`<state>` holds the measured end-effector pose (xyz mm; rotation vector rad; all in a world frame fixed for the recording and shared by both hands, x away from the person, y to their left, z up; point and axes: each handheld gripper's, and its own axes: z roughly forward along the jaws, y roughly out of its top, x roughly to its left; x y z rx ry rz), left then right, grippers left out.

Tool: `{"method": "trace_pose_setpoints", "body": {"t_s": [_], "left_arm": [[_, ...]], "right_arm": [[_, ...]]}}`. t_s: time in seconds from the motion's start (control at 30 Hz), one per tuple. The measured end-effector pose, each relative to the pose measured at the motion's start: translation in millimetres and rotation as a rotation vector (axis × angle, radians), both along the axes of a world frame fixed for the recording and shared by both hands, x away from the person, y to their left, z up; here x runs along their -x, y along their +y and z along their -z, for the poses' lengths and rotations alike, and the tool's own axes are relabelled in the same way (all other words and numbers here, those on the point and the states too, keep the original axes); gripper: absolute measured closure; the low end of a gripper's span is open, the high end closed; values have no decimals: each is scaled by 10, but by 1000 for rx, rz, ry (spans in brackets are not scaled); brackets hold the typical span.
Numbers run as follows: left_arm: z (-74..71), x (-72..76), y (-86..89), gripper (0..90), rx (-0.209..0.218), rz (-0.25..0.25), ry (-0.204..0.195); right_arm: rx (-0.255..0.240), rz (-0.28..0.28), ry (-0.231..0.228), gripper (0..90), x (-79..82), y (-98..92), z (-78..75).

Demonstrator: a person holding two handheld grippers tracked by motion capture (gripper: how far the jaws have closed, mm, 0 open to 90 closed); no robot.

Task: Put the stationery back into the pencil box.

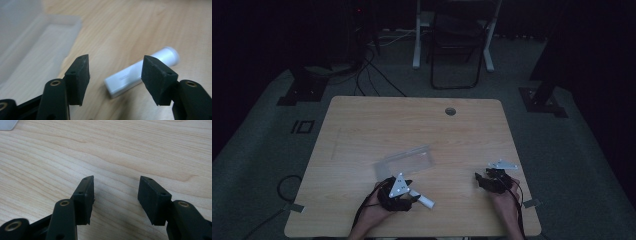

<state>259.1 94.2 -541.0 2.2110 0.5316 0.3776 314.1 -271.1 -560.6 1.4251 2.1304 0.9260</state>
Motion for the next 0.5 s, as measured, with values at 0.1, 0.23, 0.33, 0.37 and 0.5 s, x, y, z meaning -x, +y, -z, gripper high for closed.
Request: {"method": "trace_pose_setpoints", "body": {"t_s": [0.1, 0.23, 0.33, 0.37, 0.5], "left_arm": [[19, 5, -55, 368, -10, 29, 6], [43, 17, -113, 355, -19, 43, -4], [56, -2, -154, 347, -29, 57, 0], [56, -2, -154, 348, -29, 57, 0], [79, -23, -209, 346, -45, 76, 8]], "right_arm": [[7, -4, -4, 465, 1, 9, 3], [2, -5, -5, 465, 1, 6, 5], [-1, -5, -7, 465, -1, 2, 8], [-1, -5, -7, 465, -1, 2, 8], [-1, -6, -8, 465, -1, 1, 9]]}}
